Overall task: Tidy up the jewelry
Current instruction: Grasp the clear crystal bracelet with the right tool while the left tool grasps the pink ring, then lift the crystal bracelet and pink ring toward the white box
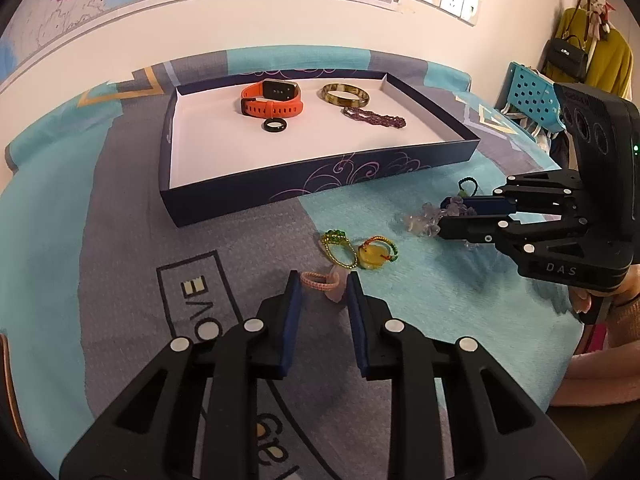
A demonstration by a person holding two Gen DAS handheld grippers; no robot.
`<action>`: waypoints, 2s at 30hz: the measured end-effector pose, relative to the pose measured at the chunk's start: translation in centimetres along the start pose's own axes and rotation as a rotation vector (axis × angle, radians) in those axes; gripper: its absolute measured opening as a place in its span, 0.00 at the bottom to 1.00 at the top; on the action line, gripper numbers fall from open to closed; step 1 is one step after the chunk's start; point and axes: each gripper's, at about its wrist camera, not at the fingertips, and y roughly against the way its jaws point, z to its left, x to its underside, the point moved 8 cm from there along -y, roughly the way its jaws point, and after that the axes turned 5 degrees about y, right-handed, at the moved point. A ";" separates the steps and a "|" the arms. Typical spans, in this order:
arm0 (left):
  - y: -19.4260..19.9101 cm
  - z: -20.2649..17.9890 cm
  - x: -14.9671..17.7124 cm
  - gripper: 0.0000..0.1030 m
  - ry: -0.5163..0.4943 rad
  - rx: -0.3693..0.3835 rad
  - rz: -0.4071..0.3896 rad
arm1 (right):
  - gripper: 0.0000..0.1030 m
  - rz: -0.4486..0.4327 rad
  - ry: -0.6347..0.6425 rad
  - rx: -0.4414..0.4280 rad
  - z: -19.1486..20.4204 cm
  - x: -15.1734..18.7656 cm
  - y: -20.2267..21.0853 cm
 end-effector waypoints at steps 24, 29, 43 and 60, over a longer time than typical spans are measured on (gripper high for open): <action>0.2 -0.4 0.2 0.22 0.007 0.007 -0.002 | 0.08 -0.092 -0.075 -0.068 -0.6 -1.1 2.6; 0.2 -0.3 0.3 0.20 0.019 0.012 -0.006 | 0.08 -0.098 -0.082 -0.071 -0.7 -1.1 2.7; 1.5 -0.4 -0.1 0.18 0.035 0.025 -0.035 | 0.08 -0.130 -0.092 -0.066 -1.5 -1.9 3.5; 3.2 -0.7 -4.0 0.18 0.038 0.042 -0.130 | 0.08 -0.178 -0.094 -0.035 -3.4 -3.8 4.7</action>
